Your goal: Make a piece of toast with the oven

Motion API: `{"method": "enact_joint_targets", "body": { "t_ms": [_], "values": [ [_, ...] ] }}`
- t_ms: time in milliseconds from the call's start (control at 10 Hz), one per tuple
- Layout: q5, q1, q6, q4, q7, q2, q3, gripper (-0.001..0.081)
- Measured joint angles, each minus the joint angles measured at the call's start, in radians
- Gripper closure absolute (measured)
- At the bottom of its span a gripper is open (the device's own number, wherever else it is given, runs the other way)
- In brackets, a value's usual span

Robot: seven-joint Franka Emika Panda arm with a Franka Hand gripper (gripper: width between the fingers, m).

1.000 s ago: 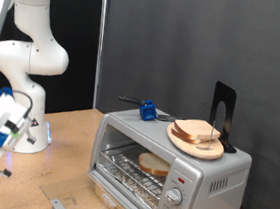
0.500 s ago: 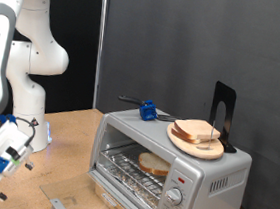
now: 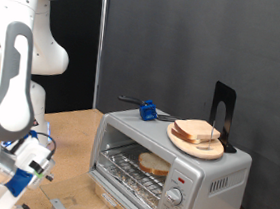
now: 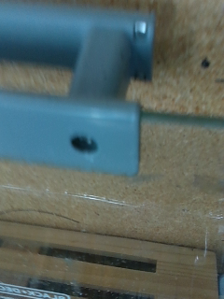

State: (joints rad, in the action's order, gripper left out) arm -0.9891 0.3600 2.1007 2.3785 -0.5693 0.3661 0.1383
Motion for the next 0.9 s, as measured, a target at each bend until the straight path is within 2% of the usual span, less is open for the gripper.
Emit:
{"method": "enact_joint_targets", "body": {
  "t_ms": [200, 400, 900],
  "values": [
    [-0.016, -0.016, 0.0, 0.013, 0.0, -0.001, -0.033, -0.0002],
    [-0.017, -0.02, -0.04, 0.022, 0.0, -0.019, -0.052, -0.0002],
    [0.008, 0.004, -0.255, 0.057, 0.046, -0.173, -0.032, -0.0002]
  ]
}}
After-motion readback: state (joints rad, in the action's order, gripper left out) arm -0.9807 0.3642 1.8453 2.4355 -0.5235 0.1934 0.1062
